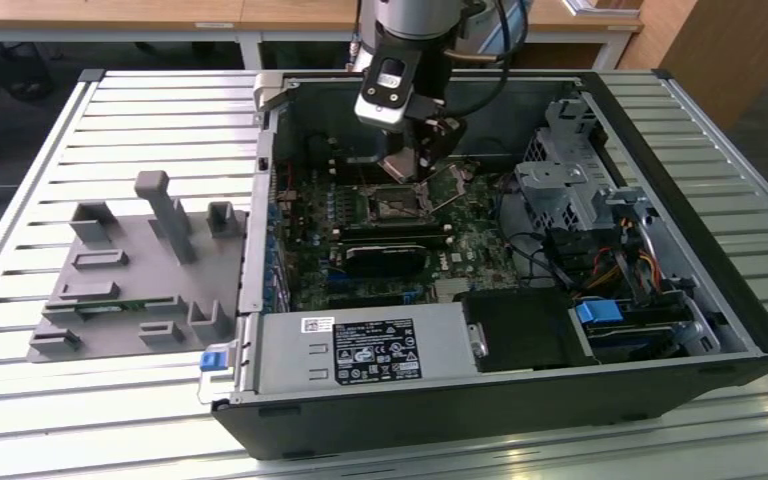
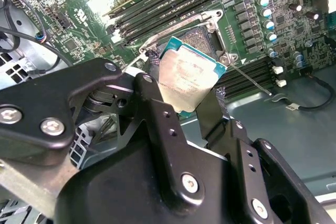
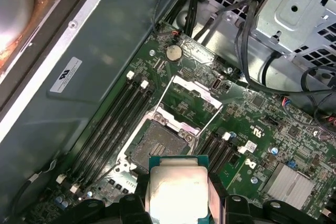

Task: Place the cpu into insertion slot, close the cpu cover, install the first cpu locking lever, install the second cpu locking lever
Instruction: 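Place the cpu into insertion slot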

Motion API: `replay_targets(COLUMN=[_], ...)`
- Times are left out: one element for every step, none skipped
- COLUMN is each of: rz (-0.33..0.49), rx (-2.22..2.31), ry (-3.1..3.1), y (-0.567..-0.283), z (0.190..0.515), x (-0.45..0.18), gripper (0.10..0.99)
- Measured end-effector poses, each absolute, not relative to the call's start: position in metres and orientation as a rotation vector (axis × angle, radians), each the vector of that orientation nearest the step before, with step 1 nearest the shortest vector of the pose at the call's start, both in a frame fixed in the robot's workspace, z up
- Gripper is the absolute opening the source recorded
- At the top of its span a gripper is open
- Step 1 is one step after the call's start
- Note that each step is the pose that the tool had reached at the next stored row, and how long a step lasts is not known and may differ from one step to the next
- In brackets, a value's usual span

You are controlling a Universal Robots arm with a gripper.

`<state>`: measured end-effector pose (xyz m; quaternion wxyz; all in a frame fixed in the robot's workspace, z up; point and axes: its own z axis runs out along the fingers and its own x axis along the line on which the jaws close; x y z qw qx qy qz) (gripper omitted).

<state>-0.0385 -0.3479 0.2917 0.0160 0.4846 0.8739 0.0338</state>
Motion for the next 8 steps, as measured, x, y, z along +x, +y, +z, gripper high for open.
replay_targets(rz=[0.105, 0.105, 0.105, 0.105, 0.105, 0.105, 0.105, 0.105], rx=[1.509, 1.512, 1.515, 1.517, 1.519, 1.522, 1.524, 1.527], ry=[2.716, 2.715, 2.714, 2.712, 2.711, 2.709, 2.708, 2.706], y=[-0.3479, -0.3478, -0.3479, -0.3479, -0.3479, -0.3479, -0.3479, -0.3479], z=[0.2916, 0.2914, 0.2913, 0.2912, 0.2910, 0.2909, 0.2907, 0.2906], x=[-0.0385, -0.0385, -0.0385, -0.0385, -0.0385, -0.0385, -0.0385, -0.0385], gripper=[0.529, 0.529, 0.529, 0.529, 0.529, 0.529, 0.529, 0.529])
